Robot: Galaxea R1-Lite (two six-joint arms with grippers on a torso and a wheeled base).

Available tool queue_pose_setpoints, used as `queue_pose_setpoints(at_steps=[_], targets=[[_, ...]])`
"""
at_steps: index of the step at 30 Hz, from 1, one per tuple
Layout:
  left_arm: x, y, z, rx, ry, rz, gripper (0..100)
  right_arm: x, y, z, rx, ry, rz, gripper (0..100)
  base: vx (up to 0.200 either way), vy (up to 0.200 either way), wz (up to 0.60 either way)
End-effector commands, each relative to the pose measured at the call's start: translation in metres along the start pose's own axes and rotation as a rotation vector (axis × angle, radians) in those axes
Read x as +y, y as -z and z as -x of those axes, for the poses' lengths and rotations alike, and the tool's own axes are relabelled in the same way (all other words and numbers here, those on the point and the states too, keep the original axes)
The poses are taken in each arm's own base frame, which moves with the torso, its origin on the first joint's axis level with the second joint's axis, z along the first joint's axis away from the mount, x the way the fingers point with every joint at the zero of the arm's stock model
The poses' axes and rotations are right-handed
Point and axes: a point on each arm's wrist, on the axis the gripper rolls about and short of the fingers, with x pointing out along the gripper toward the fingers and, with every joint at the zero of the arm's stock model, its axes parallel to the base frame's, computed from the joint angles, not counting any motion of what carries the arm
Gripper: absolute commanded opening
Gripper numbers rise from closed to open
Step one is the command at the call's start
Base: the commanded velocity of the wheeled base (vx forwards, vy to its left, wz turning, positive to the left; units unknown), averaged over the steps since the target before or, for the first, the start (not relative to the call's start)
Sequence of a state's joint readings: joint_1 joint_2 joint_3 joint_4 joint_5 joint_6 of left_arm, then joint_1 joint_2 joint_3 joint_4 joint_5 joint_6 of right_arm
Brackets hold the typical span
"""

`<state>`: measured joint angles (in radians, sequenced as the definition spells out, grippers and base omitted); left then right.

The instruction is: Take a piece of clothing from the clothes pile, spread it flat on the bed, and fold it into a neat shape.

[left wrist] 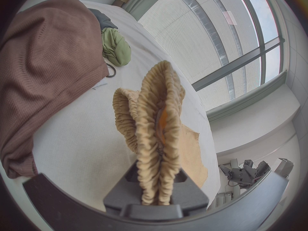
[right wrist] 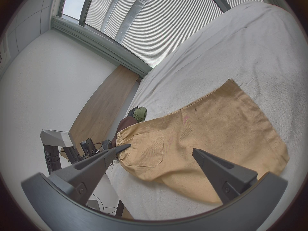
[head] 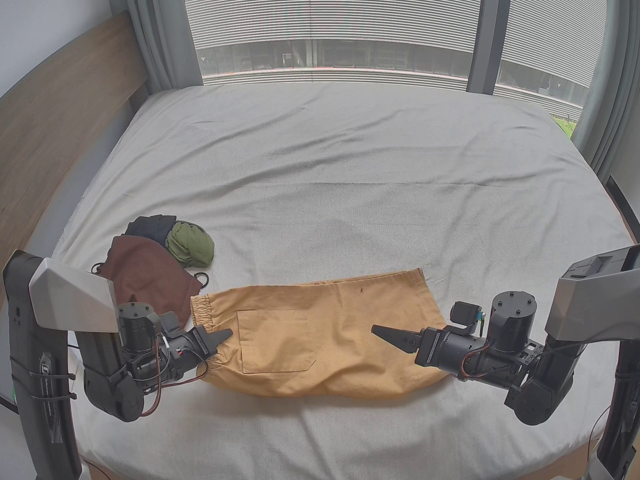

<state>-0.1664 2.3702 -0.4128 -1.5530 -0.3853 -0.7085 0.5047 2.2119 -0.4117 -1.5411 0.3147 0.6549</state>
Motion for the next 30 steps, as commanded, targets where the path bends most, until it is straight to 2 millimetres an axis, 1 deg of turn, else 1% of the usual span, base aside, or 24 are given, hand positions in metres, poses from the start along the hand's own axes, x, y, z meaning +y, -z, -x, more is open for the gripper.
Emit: queue_pose_setpoints(at_steps=[1, 6, 8, 12, 14, 15, 20, 24, 27, 30], targets=[[0.006, -0.006, 0.009, -0.007, -0.007, 0.008, 0, 0.0, 0.0, 0.0, 0.001, -0.001, 0.0, 100, 0.0, 0.0, 0.0], [0.008, -0.008, 0.01, -0.014, -0.008, -0.022, 0, 0.0, 0.0, 0.0, 0.001, -0.001, 0.0, 100, 0.0, 0.0, 0.0], [0.003, -0.01, 0.008, -0.021, 0.012, -0.032, 0, -0.001, 0.0, 0.0, -0.001, 0.001, -0.001, 100, 0.0, 0.0, 0.0], [-0.015, -0.012, 0.002, -0.028, 0.07, -0.038, 0, -0.001, 0.0, 0.0, -0.002, 0.004, -0.002, 100, 0.0, 0.0, 0.0], [-0.027, -0.013, -0.001, -0.032, 0.108, -0.025, 0, -0.002, -0.001, 0.0, -0.004, 0.007, -0.002, 100, 0.0, 0.0, 0.0], [-0.035, -0.013, -0.002, -0.031, 0.13, -0.018, 0, -0.002, -0.001, 0.001, -0.006, 0.007, -0.002, 100, 0.0, 0.0, 0.0], [-0.058, -0.013, -0.009, -0.035, 0.201, -0.014, 0, -0.004, -0.007, 0.004, -0.025, 0.013, -0.003, 100, 0.0, 0.0, 0.0], [-0.069, -0.009, -0.016, -0.025, 0.239, -0.026, 0, -0.007, -0.012, 0.006, -0.044, 0.023, -0.002, 100, 0.0, 0.0, 0.0], [-0.073, -0.007, -0.019, -0.022, 0.251, -0.032, 0, -0.008, -0.016, 0.008, -0.057, 0.026, -0.001, 100, 0.0, 0.0, 0.0], [-0.082, -0.001, -0.028, -0.019, 0.275, -0.044, 0, -0.01, -0.019, 0.011, -0.067, 0.033, -0.001, 100, 0.0, 0.0, 0.0]])
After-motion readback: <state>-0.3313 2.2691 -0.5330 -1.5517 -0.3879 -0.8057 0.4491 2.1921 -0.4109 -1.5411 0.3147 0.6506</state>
